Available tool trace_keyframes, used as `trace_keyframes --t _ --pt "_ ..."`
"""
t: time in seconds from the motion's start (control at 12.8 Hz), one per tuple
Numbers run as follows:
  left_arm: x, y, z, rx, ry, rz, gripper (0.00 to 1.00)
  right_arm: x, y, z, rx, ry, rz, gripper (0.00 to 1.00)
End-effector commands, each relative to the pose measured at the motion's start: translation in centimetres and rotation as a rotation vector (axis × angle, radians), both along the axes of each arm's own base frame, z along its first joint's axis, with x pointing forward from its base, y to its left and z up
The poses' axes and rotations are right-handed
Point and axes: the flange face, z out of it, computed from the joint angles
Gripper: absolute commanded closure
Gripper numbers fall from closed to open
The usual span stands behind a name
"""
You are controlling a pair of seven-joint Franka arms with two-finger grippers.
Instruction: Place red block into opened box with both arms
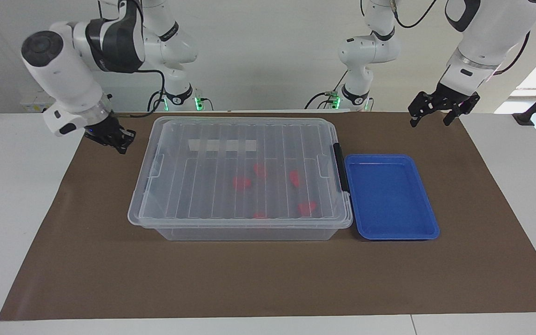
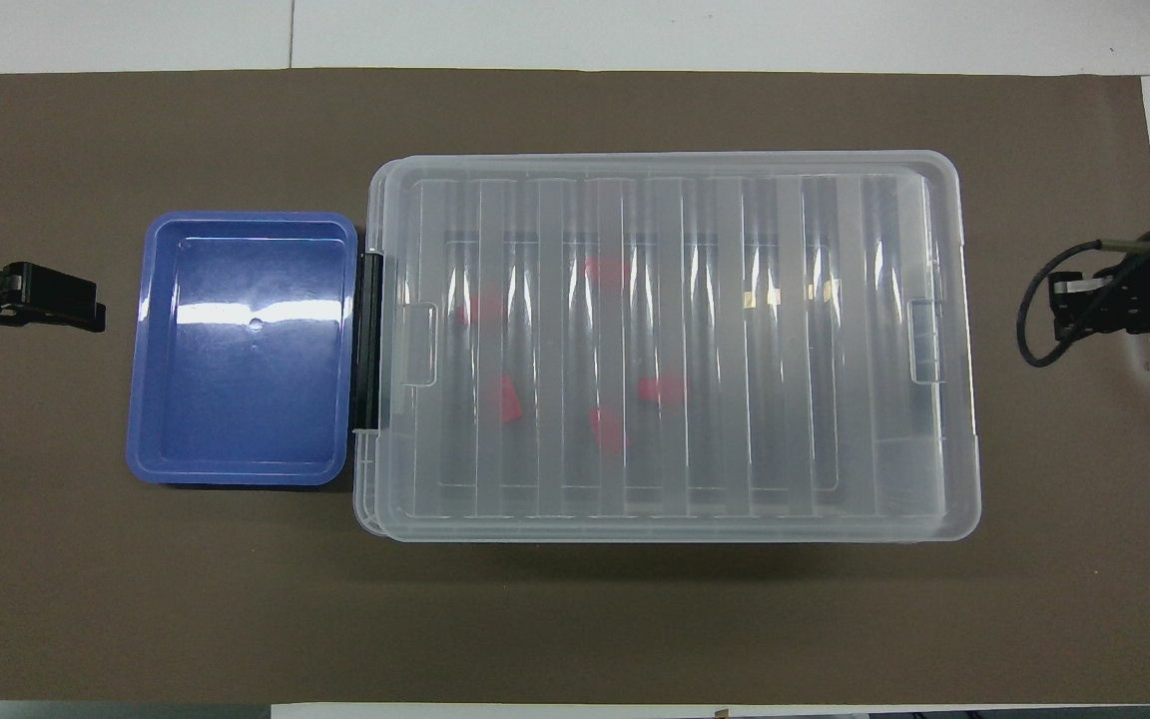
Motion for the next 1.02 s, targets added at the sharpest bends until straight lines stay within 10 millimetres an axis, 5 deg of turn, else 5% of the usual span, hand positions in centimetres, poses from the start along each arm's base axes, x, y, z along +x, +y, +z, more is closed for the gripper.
trace_keyframes --t 0.0,0.08,0.94 --pt "-0.7 0.3 0.0 -0.013 -0.005 0.001 0.0 -1.0 -0.8 3.7 0.02 0.028 0.001 0.5" --pt "-0.7 0.2 0.0 -0.013 -0.005 0.0 0.0 -2.0 -0.8 4.8 0.019 0.023 0.001 0.01" --pt "-0.7 0.2 0.0 -0.015 -0.005 0.0 0.0 -1.7 -1.8 4.2 0.012 -0.034 -0.023 0.0"
